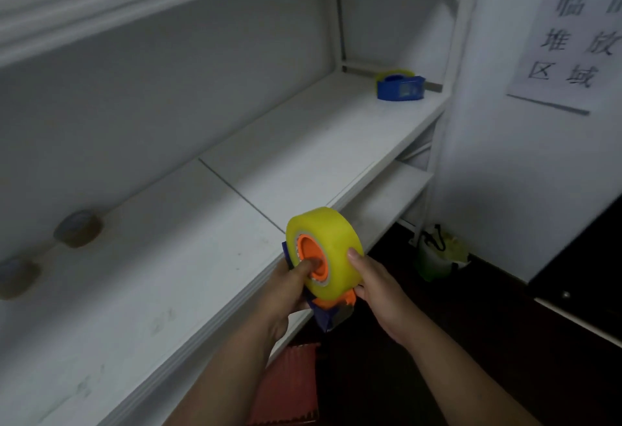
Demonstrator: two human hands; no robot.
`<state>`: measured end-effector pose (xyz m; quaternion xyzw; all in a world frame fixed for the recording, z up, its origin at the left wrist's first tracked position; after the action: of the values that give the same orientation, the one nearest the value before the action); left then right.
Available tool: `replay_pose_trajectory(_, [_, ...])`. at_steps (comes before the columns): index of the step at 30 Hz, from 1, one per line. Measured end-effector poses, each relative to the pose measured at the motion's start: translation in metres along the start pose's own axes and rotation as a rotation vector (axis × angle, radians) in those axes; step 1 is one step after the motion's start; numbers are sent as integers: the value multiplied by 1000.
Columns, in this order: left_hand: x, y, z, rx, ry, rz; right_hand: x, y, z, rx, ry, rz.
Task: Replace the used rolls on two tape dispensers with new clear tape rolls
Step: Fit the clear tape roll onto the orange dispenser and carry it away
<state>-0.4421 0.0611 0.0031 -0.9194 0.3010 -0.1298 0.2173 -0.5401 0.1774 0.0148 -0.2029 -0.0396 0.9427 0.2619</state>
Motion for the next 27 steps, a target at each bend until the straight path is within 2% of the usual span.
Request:
replay_pose_trajectory(9, [-39,35,-2,-26,112,111,35,3,3,85,-115,-71])
replay_pose_trajectory(12, [-48,51,4,-22,66,175,38,11,-1,98,-163,-122])
replay_pose_trajectory(18, [-68,87,14,38,-38,251,51,39,-1,108,-225,-342])
replay_pose_trajectory(27, [-115,127,0,30,-40,374,83,61,22,199,-253,-443])
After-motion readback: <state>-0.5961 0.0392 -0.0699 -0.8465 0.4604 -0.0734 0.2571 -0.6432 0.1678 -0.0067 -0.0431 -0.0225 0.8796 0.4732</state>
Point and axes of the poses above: each hand's wrist, its own y-axis towards the middle knuckle, its own x-axis out of the back of the hand, z = x × y, the point moved 3 cm from there along y, towards the middle knuckle, and after that the axes turned 3 degrees about -z, right-handed, at the moved point
